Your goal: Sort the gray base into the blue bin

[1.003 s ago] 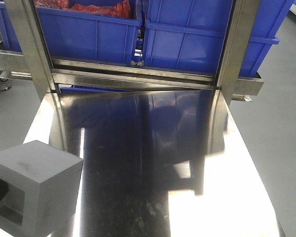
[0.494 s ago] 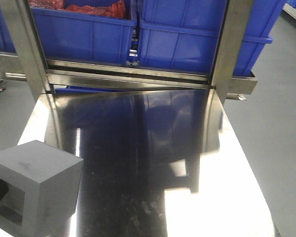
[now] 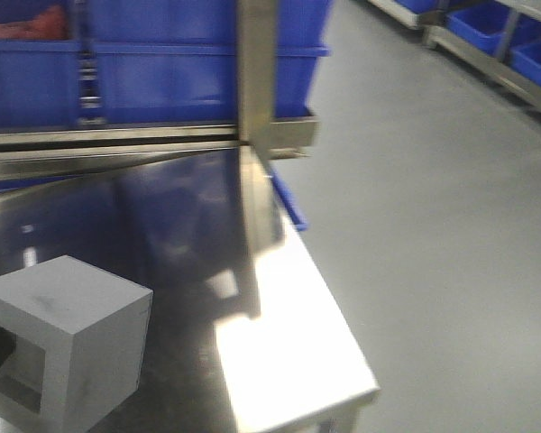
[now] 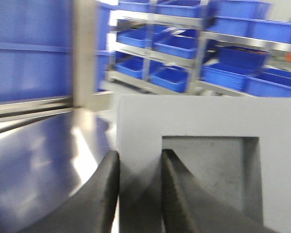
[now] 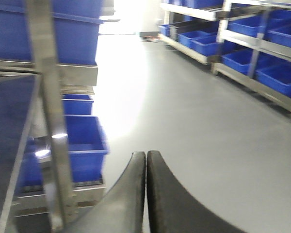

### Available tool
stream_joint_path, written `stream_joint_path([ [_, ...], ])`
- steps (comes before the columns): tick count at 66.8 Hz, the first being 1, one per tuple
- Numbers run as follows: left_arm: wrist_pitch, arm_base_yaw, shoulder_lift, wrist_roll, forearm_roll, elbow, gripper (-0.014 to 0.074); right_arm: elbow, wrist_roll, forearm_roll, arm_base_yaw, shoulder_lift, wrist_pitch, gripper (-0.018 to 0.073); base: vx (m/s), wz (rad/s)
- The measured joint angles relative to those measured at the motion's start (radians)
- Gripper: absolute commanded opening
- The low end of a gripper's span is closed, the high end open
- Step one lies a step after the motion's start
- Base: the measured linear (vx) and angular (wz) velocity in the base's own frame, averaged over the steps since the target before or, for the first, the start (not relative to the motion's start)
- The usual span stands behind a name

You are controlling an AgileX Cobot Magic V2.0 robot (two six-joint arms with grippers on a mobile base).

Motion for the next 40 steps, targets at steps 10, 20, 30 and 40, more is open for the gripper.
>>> stream_joint_path([
  [10,0.000,0.000,0.000,0.000,0.000,0.000,-0.0007,0.000,0.005,0.000,0.000,0.000,0.000,-0.0005,-0.10,-0.83],
  [20,-0.001,0.000,0.000,0.000,0.000,0.000,-0.0007,0.000,0.000,0.000,0.000,0.000,0.000,-0.0005,-0.11,-0.77],
  [30,-0.001,0.000,0.000,0.000,0.000,0.000,-0.0007,0.000,0.000,0.000,0.000,0.000,0.000,-0.0005,-0.11,-0.70],
  [40,-0.001,0.000,0.000,0.000,0.000,0.000,-0.0007,0.000,0.000,0.000,0.000,0.000,0.000,-0.0005,-0.09,-0.64],
])
